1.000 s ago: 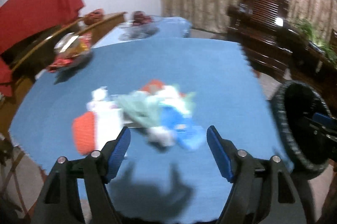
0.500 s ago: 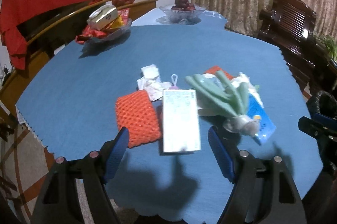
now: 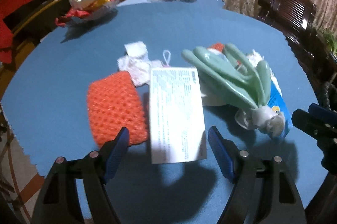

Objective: Collect trash
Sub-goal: 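Grasp the white paper card with the left gripper while the right grasps the green glove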

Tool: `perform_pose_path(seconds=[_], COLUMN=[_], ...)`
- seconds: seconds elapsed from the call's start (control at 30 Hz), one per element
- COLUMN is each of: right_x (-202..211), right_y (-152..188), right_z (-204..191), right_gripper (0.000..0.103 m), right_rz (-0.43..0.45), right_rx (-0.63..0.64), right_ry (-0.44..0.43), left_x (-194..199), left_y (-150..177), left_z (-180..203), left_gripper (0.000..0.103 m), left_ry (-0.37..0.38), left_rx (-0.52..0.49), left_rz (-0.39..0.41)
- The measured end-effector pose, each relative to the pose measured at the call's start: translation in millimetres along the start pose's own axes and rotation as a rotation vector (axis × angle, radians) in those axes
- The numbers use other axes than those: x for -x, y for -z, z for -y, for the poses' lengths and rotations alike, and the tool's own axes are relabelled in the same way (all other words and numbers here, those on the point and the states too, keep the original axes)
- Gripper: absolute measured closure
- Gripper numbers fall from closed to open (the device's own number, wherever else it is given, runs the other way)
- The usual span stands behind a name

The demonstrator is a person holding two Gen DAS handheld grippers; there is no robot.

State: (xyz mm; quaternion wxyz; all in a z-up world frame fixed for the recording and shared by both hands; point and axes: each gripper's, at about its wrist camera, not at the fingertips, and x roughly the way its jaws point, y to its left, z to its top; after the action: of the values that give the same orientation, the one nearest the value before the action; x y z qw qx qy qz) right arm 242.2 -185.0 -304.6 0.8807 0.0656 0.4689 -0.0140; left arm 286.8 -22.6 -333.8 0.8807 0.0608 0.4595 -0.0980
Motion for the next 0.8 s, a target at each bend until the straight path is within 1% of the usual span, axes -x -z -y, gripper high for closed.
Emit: perform_pose_path(seconds=[0.13,0.17,0.2,0.23,0.27,0.33,0.43,0.63,0.7,0.8], right_x=[-8,-9,-10,-10,-10,-9,-10,-13,-14,-21], right_y=[-2,-2,-3,-3,-4,-4,-4,-2,-1,0], right_z=[-2,-2,-3,-4,-6,-10,-15,-24,-29,-39], right_gripper=[0.044,0.044,0.044,0.044,0.044,0.044,0.045,0.048,0.049,0.049], right_rz=[-0.008,-0.009,-0.012,-0.011,-0.009,-0.006,-0.007,-0.012,-0.016,-0.029], right_rx=[0.004,0.005,0.005,0.007,0.011,0.02,0.029,0.043,0.052,0.067], right_ry=[-0.003,-0.005,-0.009,-0.012,-0.015,-0.018,-0.03,-0.048,-0.056,-0.064], left_x=[-9,-12,-13,-13,-11,-8,3,30,33,29], left_y=[1,1,0,0,-1,-1,-2,-12,-14,-14], left_z=[2,1,0,-2,-2,-2,-6,-25,-32,-37], left_gripper=[0.028,0.036,0.041,0.042,0.048,0.049,0.049,0.049,0.049,0.049], left_ry=[0.001,0.003,0.012,0.018,0.015,0.004,-0.006,-0.004,-0.009,-0.011], left_rx=[-0.014,-0.011,-0.007,-0.004,-0.007,-0.014,-0.011,0.03,0.045,0.05], left_rz=[-0.013,-0.021,-0.027,-0.025,-0.019,-0.008,0.029,0.105,0.112,0.098])
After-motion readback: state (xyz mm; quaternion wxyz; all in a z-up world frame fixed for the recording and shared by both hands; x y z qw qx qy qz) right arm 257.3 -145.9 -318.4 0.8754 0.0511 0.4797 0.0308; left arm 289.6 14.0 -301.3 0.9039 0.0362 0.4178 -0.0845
